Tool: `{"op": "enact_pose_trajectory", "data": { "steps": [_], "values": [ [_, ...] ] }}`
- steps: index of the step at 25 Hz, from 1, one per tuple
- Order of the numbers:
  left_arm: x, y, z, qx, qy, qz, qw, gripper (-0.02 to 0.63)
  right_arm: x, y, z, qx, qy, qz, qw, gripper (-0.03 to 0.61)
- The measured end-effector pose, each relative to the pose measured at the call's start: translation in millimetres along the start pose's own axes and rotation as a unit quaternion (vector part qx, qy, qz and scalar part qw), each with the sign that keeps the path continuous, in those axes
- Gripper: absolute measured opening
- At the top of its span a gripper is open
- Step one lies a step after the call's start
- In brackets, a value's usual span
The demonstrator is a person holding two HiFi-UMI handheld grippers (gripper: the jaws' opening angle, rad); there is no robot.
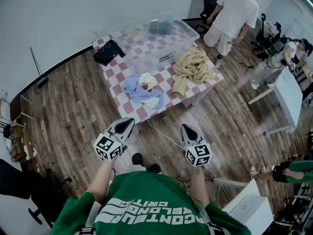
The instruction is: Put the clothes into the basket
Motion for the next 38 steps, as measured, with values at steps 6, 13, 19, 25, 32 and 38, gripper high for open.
{"op": "enact_pose_trajectory", "data": {
  "steps": [6, 13, 19, 25, 32, 38],
  "values": [
    [-1, -2, 7, 0.003, 0.001, 0.001, 1.0, 0.002, -2, -6, 2, 0.001, 0.002, 0.0, 1.0, 0.009],
    [0, -4, 18, 0.004, 0.004, 0.0, 1.0, 0.002, -6, -15, 4, 0.003, 0.004, -0.006, 1.0, 0.009],
    [2, -7, 34, 0.01, 0.009, 0.004, 0.9999, 0.002, -9, -29, 8, 0.01, 0.005, -0.002, 1.0, 0.009],
    [3, -12, 57, 0.023, 0.013, 0.004, 0.9996, 0.003, -11, -45, 13, 0.024, 0.003, 0.0, 1.0, 0.009],
    [2, -22, 83, 0.044, 0.019, 0.011, 0.9988, 0.002, -15, -63, 21, 0.04, 0.001, 0.005, 0.999, 0.009],
    [2, -35, 98, 0.059, 0.023, 0.015, 0.9978, 0.002, -17, -75, 20, 0.052, 0.001, 0.008, 0.999, 0.009]
  ]
}}
Point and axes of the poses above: the fingertips, and each gripper's own axes: y backward along the fingers, z to its left, x out of its underside, the point moved 8 cm from there along y, backward along the fingers, and after that the axes turned 4 degrees about -z, right-handed, at the moved point
